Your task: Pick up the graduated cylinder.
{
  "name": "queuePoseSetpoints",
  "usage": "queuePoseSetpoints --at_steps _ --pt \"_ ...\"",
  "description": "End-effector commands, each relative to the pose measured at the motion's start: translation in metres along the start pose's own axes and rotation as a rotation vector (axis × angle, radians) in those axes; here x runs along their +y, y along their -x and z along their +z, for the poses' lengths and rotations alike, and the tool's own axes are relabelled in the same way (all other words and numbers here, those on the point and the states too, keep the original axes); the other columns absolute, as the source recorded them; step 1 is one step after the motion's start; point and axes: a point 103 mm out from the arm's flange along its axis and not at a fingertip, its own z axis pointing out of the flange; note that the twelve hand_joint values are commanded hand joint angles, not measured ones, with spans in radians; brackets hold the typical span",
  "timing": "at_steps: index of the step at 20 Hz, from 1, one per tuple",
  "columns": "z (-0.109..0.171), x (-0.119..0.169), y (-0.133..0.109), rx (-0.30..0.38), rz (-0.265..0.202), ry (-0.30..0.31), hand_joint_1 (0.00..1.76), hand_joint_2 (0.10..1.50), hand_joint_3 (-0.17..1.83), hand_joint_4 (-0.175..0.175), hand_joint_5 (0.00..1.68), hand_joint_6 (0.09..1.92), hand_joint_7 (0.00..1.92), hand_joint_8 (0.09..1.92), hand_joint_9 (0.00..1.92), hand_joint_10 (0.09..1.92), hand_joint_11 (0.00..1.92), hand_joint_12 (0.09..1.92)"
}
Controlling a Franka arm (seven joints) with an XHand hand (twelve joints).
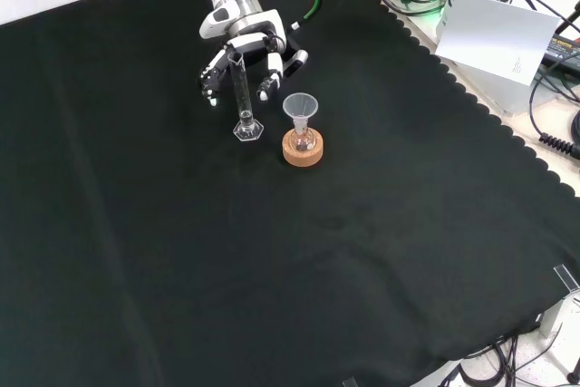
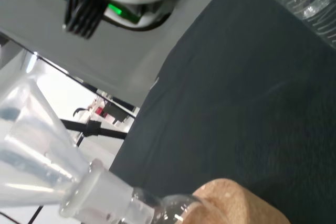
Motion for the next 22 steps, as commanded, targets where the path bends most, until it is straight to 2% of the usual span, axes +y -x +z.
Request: queuePoseSetpoints --at_steps 1,9,22 --pt "0.0023 -0.0005 0.0025 0.017 0.019 0.027 1.07 0.57 0.68 -0.027 0.59 0.66 0.55 0.68 0.75 0.54 0.43 1.3" --pt "0.0063 -0.0016 0.004 0.027 0.024 0.023 1.13 0.58 0.71 -0.013 0.64 0.75 0.6 0.67 0.82 0.51 0.5 1.27" --pt "0.0094 -0.0003 0.0052 0.026 0.023 0.036 1.16 0.6 0.72 -0.015 0.69 0.77 0.69 0.65 0.96 0.46 0.64 1.19"
